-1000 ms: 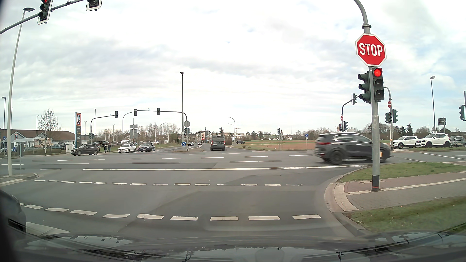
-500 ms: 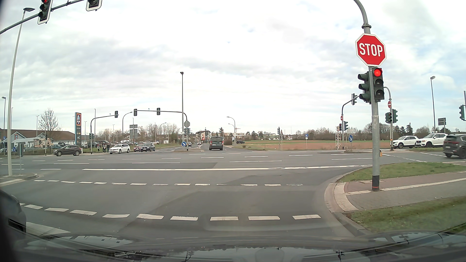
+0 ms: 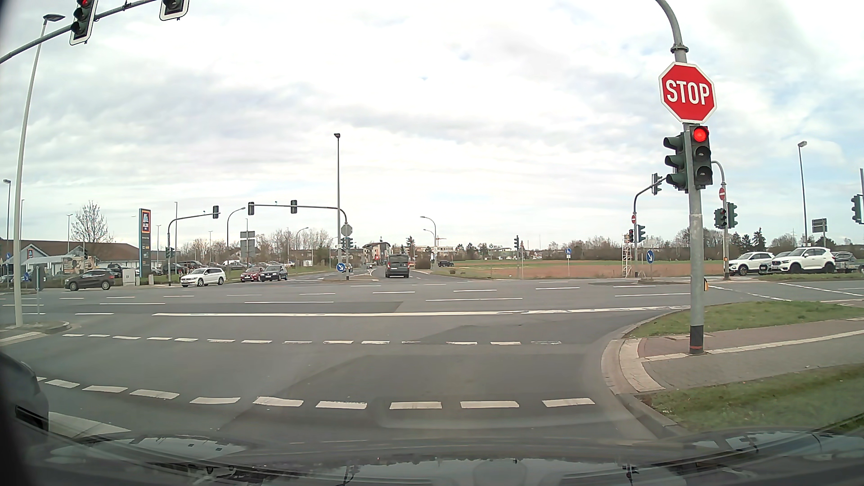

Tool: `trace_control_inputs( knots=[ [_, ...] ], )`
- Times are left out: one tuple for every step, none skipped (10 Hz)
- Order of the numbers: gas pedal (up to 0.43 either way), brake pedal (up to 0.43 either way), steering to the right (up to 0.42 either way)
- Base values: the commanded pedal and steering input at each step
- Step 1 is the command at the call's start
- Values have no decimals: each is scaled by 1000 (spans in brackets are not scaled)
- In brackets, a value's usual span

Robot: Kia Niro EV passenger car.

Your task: Follow the waypoints while adhering to traffic rules and regulations

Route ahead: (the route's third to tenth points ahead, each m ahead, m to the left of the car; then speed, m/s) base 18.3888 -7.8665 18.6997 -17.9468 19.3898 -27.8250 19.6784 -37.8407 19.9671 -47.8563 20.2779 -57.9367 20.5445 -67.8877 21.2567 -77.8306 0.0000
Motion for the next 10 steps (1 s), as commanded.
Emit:
trace_control_inputs(
  knots=[
    [0,287,-1],
    [0,287,-1],
    [0,287,-1],
    [0,287,-1],
    [0,287,-1],
    [0,287,-1],
    [0,287,-1],
    [0,287,-1],
    [0,287,-1],
    [0,287,-1]
  ],
)
